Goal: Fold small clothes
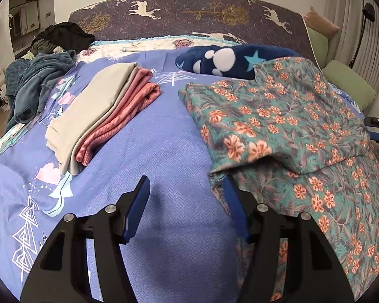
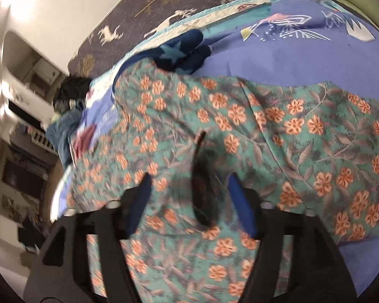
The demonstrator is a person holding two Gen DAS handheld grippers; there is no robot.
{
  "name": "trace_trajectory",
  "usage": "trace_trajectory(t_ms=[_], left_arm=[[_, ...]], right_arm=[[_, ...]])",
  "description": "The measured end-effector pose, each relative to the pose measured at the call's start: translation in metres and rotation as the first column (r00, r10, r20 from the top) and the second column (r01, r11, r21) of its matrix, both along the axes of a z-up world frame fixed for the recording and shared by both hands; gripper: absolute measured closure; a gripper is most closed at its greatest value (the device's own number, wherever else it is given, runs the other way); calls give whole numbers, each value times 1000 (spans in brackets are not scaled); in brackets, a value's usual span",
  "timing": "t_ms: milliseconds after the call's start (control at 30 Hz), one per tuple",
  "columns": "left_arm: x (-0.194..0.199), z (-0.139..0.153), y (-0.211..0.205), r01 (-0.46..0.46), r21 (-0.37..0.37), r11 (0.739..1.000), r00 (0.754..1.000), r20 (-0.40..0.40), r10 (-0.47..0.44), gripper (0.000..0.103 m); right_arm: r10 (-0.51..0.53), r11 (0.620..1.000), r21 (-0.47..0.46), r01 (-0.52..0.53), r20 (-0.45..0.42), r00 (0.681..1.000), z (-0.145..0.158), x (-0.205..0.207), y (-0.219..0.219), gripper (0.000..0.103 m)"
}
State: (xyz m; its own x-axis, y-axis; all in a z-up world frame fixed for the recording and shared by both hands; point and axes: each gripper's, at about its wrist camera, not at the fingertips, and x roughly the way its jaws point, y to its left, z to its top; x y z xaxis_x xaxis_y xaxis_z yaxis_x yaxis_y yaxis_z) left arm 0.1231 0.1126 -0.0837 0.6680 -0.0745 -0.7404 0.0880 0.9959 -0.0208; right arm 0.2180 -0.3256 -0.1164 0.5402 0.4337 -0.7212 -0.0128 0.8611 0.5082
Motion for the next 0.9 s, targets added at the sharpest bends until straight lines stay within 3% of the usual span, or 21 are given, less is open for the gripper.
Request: trace_trajectory(t_ms=[133,167,200,233,400,433,500,567,600,667,733,900], left_arm=[[9,-3,-6,-6,23,1000,1000,-23,6,42],[13,-4,-8,-16,35,999,1000,-26,17,42],[16,-5,-9,-28,47,998,999,-27,29,41],[17,-5,-10,-43,63,997,999,-27,45,40],[12,-3,-7,-102,102,990,995,-8,103,40],[11,-3,-6,-107,103,989,994,-7,108,40],[7,-2,-6,-119,113,986,993,2,120,40],[2,-2,-4,-123,111,986,992,3,123,40],[1,-1,-2,-123,106,987,992,0,124,40],[-2,-1,1,-129,108,986,991,-7,131,40],[-5,0,4,-127,104,986,992,-10,129,40],[-15,13,8,-138,52,989,990,24,137,41]], right_arm=[[119,993,-9,-119,-3,993,-14,-2,24,30],[145,989,-39,-145,-4,989,-15,-3,31,35],[168,981,-95,-167,-2,986,-14,-5,42,50],[184,969,-167,-183,-11,983,-11,-5,51,99],[51,996,-78,-50,12,999,22,-10,19,96],[14,997,-76,-17,-34,999,19,-9,8,89],[3,996,-85,-15,-141,990,-2,-9,-5,86],[3,997,-74,-17,-182,983,-18,-12,-13,79],[8,1000,-19,-12,-169,986,-23,-15,-20,78],[2,998,67,8,-140,990,-21,-18,-28,60],[-18,992,124,30,-96,995,-18,-13,-37,50],[-2,996,84,9,-85,996,-20,19,-19,47]])
